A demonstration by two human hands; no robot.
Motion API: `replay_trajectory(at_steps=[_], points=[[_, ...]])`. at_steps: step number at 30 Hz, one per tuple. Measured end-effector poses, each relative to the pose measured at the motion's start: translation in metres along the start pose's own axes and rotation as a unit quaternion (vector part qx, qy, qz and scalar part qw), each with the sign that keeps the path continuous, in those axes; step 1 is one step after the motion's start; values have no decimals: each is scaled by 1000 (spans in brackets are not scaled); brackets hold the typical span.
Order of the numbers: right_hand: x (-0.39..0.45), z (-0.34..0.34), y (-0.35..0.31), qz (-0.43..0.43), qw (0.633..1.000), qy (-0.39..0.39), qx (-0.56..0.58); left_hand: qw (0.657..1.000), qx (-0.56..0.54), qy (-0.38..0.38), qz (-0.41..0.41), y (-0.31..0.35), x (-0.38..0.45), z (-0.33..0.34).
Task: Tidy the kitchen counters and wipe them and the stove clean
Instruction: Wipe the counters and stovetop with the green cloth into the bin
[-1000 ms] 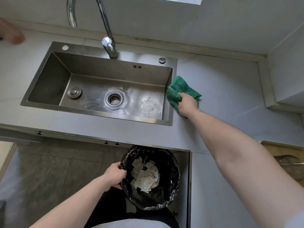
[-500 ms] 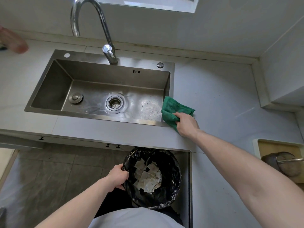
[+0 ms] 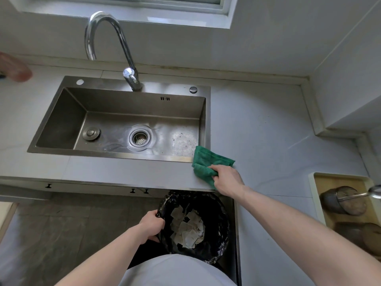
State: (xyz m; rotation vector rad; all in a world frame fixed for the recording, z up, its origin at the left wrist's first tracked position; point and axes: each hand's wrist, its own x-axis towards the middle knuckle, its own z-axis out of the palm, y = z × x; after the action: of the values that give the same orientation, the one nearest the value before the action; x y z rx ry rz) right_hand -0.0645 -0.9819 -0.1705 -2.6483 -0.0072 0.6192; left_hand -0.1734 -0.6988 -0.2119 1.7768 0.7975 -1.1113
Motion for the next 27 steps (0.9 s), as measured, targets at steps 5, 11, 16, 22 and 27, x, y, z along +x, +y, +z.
replay_trajectory(at_steps=[5, 11, 16, 22, 27], points=[[-13, 7, -7, 0, 1000, -14, 1, 1000, 7, -5, 3, 3, -2, 2], [-32, 18, -16, -7, 998, -68, -19, 1000, 6, 4, 4, 5, -3, 7], [-73, 50, -20, -54, 981, -186, -31, 1000, 10, 10, 15, 5, -8, 9], [-89, 32, -7, -33, 989, -135, 46, 1000, 4, -4, 21, 8, -15, 9], [-71, -37, -2, -10, 993, -8, 122, 1000, 3, -6, 20, 7, -17, 9]])
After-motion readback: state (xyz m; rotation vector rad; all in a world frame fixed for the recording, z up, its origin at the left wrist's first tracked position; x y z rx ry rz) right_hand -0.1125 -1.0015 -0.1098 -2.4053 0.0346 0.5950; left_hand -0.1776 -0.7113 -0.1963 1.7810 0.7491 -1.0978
